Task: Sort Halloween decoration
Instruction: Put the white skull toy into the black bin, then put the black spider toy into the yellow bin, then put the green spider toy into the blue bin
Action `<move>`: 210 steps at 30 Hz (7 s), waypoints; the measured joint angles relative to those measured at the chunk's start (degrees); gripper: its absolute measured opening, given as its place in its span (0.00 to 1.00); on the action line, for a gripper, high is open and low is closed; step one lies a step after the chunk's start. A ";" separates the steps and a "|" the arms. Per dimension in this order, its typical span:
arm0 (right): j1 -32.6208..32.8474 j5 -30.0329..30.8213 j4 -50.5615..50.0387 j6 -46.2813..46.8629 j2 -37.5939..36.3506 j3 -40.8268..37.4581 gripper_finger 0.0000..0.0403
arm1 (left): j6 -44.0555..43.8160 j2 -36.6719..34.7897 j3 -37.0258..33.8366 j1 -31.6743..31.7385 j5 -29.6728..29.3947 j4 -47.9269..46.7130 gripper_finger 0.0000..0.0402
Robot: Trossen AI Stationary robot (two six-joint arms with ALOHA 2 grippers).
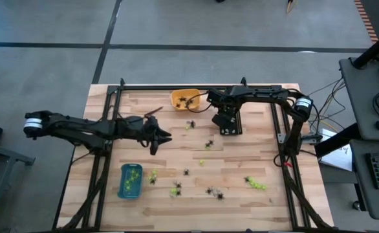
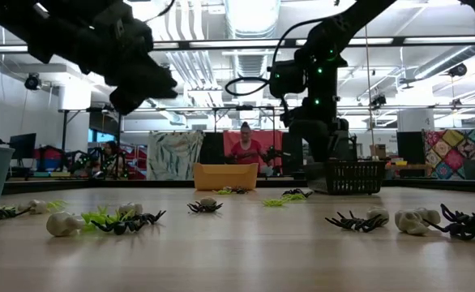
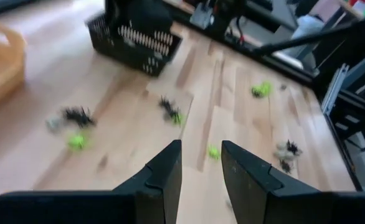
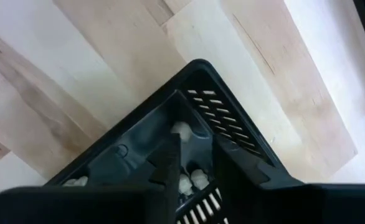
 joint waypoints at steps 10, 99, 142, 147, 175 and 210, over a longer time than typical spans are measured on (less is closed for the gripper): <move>0.57 -0.26 -0.82 0.60 -1.32 0.00 0.34 | -10.18 4.92 0.00 -5.69 -0.31 0.06 0.24; 38.78 0.78 30.75 12.70 -16.20 -17.64 0.27 | 17.32 43.91 17.86 -24.67 -14.53 3.97 0.37; 38.77 1.57 30.88 12.72 -16.20 -17.62 0.24 | 15.56 44.72 17.79 -24.64 -16.97 3.60 0.08; 38.77 1.57 30.88 12.71 -16.20 -17.62 0.25 | 15.78 43.25 17.73 -24.75 -16.95 3.04 0.01; 38.77 1.57 30.94 12.40 -16.20 -17.62 0.22 | 32.78 21.79 19.91 10.73 -19.58 -7.57 0.00; 38.27 1.66 33.61 9.78 -16.17 -17.59 0.22 | 22.35 39.35 36.96 30.12 2.98 -15.44 0.20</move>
